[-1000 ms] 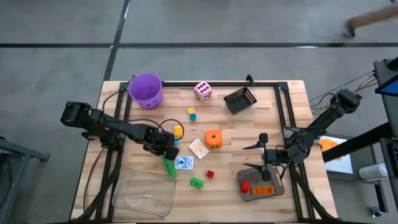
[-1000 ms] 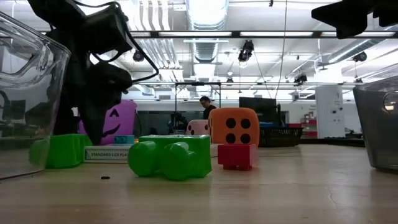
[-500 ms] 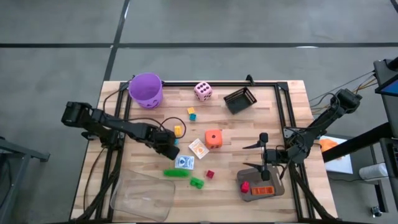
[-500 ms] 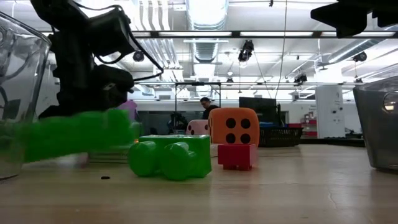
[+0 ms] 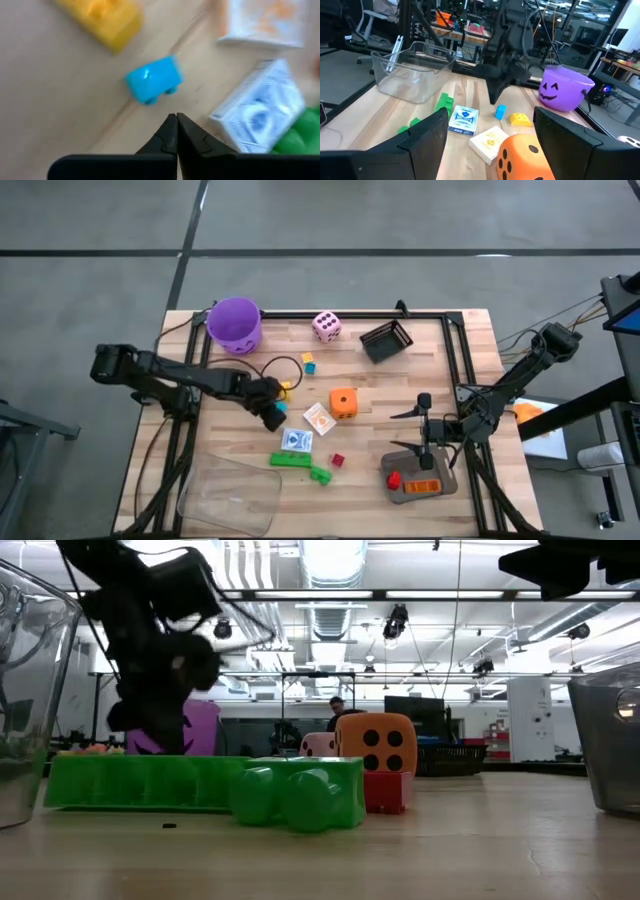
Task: Pick & Place Toys
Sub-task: Put the green game piece into the black bin
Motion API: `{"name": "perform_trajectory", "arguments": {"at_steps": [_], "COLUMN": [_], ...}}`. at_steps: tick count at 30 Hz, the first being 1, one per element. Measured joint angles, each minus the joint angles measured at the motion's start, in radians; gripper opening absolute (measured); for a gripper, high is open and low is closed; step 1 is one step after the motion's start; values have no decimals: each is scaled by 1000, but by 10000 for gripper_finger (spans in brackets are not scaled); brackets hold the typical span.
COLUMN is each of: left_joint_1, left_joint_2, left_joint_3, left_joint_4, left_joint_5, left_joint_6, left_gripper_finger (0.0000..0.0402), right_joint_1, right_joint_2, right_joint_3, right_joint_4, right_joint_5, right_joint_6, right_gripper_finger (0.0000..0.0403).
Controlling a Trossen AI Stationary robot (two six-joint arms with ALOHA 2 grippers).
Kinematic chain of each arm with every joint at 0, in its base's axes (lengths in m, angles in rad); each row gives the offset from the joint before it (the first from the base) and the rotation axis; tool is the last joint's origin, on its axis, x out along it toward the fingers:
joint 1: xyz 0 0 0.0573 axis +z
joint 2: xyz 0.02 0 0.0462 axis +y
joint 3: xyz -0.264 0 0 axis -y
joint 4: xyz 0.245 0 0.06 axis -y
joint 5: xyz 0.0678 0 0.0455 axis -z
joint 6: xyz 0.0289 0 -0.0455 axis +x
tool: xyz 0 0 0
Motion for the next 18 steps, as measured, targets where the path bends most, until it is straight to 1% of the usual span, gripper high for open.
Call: {"name": "perform_trajectory", "arguments": {"at_steps": [3, 6, 9, 12, 15, 18], "left_joint_1": [-5, -39, -104, -186, -260, -312], "left_joint_2": [-64, -108, -113, -78, -15, 54], "left_joint_3": [31, 89, 164, 243, 312, 376], "left_joint_4": [0, 0, 0, -13, -57, -92], "left_joint_5": [2, -1, -40, -118, -205, -269], "left_joint_6": [109, 196, 283, 366, 407, 416], "left_gripper_finger": [0, 2, 24, 73, 144, 218], "right_joint_1": [-1, -3, -3, -3, -3, -3], "right_joint_2": [0, 0, 0, 0, 0, 0], "right_joint_3": [0, 0, 0, 0, 0, 0], "right_joint_4": [0, 0, 0, 0, -3, -9], "right_joint_5": [0, 2, 5, 20, 25, 28], "right_joint_6": [-6, -6, -6, -6, -6, -5], "right_gripper_finger": [289, 289, 289, 289, 289, 289]}}
